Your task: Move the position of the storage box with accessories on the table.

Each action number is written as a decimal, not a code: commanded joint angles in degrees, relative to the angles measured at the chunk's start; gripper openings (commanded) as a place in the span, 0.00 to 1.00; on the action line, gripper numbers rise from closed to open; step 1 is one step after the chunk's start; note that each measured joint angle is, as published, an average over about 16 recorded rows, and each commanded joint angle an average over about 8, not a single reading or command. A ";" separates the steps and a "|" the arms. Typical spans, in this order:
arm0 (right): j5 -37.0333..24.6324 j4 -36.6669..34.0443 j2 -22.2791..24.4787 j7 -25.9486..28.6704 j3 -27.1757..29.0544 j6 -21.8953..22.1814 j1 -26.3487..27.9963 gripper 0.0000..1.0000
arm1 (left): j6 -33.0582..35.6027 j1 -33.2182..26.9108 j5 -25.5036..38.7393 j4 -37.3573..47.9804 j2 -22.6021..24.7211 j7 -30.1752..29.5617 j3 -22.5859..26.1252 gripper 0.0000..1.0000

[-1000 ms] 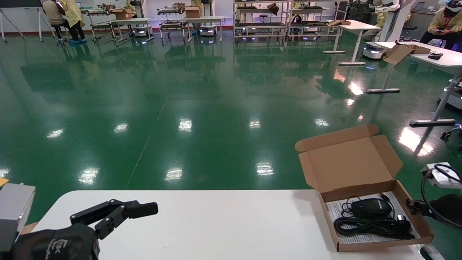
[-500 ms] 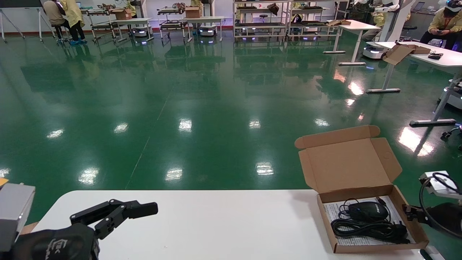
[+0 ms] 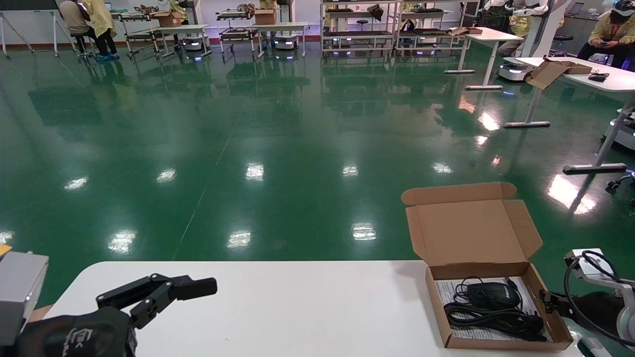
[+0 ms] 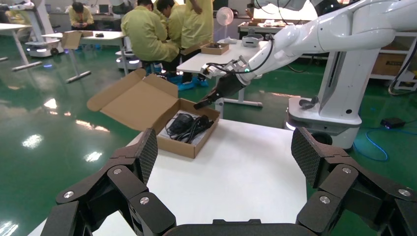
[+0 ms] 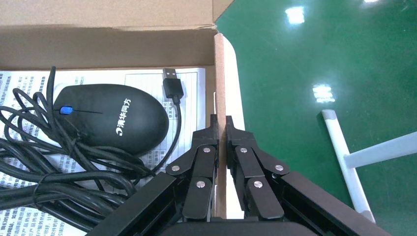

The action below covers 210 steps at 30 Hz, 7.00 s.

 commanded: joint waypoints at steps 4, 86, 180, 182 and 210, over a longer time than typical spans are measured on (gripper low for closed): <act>0.89 -0.46 0.20 -1.53 0.64 0.70 -0.94 0.00 | 0.00 0.00 0.00 0.00 0.00 0.00 0.00 1.00; 34.09 4.26 3.32 -13.67 24.36 -9.49 0.45 1.00 | 0.00 0.00 0.00 0.00 0.00 0.00 0.00 1.00; 22.93 71.81 22.85 -18.20 45.74 -55.74 -29.64 1.00 | -0.04 0.03 -0.01 0.03 -0.01 0.00 -0.01 1.00; 22.98 71.68 22.81 -18.19 45.70 -55.65 -29.59 1.00 | -0.04 0.03 -0.01 0.03 -0.01 0.00 -0.01 1.00; 23.17 71.07 22.65 -18.12 45.52 -55.25 -29.35 1.00 | -0.04 0.03 -0.01 0.03 -0.01 0.00 -0.01 1.00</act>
